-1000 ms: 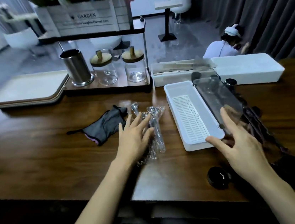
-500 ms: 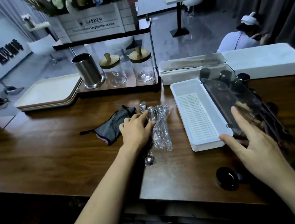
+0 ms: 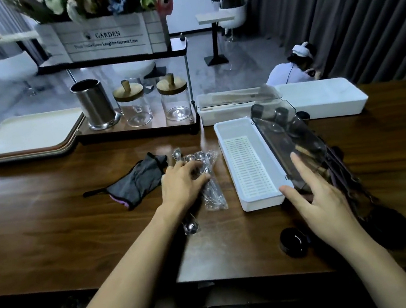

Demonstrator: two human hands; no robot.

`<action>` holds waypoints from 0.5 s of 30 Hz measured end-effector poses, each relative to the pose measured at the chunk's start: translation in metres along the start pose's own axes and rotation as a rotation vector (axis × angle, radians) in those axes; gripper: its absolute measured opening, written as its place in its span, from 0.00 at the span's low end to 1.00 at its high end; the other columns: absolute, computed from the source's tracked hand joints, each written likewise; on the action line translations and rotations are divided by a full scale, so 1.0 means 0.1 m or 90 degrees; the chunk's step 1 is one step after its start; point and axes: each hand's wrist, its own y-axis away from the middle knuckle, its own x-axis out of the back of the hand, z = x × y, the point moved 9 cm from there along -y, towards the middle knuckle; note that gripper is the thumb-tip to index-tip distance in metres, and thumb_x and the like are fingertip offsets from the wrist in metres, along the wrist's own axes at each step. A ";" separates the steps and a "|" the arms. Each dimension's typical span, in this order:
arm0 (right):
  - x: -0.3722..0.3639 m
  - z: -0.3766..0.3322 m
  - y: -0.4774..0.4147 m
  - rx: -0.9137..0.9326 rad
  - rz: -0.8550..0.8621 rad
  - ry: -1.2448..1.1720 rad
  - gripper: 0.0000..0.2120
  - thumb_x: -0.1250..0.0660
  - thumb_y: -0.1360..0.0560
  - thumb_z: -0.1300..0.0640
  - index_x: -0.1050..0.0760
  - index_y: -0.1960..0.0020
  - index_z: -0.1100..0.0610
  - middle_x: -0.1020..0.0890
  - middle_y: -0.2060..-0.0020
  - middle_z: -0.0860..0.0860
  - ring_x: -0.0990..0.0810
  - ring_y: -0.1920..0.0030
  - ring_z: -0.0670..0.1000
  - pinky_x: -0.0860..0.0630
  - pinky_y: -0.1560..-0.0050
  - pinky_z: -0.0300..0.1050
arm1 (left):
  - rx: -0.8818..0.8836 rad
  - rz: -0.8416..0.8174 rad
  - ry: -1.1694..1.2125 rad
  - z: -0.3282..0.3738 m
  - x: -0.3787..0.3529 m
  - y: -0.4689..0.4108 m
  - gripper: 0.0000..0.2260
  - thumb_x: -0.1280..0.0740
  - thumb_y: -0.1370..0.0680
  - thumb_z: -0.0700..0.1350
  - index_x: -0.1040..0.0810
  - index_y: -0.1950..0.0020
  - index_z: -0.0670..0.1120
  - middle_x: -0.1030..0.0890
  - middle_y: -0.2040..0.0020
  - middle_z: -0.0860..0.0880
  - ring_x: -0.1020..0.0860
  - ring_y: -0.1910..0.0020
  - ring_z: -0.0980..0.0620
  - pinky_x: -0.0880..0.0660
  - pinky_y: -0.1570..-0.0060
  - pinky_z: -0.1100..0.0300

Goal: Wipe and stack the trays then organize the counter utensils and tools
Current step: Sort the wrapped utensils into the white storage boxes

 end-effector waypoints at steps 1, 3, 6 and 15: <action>0.00 0.00 0.00 -0.001 0.002 0.000 0.34 0.35 0.22 0.41 0.46 0.20 0.37 0.28 0.30 0.43 0.35 0.40 0.35 0.38 0.38 0.38 | 0.001 -0.003 0.004 0.00 0.00 0.00 0.20 0.30 0.24 0.63 0.21 0.34 0.59 0.20 0.41 0.48 0.25 0.41 0.40 0.26 0.41 0.46; 0.01 0.00 0.00 -0.002 0.002 -0.003 0.34 0.35 0.22 0.42 0.46 0.21 0.36 0.27 0.30 0.45 0.35 0.39 0.36 0.38 0.39 0.38 | 0.002 -0.005 0.012 0.00 0.02 -0.03 0.19 0.30 0.25 0.60 0.20 0.35 0.60 0.18 0.42 0.49 0.23 0.41 0.41 0.25 0.42 0.46; 0.01 0.03 0.00 -0.010 -0.004 -0.018 0.33 0.34 0.22 0.41 0.46 0.21 0.34 0.24 0.31 0.47 0.33 0.40 0.38 0.36 0.40 0.40 | 0.032 0.002 0.063 -0.05 0.05 -0.04 0.16 0.32 0.27 0.57 0.18 0.40 0.63 0.14 0.49 0.53 0.20 0.45 0.45 0.23 0.44 0.48; 0.02 0.02 0.01 0.002 -0.017 -0.020 0.34 0.35 0.21 0.42 0.48 0.21 0.33 0.28 0.27 0.45 0.30 0.48 0.32 0.37 0.38 0.39 | 0.092 0.052 0.290 -0.21 0.19 0.05 0.08 0.29 0.23 0.49 0.13 0.46 0.57 0.14 0.58 0.55 0.19 0.61 0.60 0.22 0.56 0.57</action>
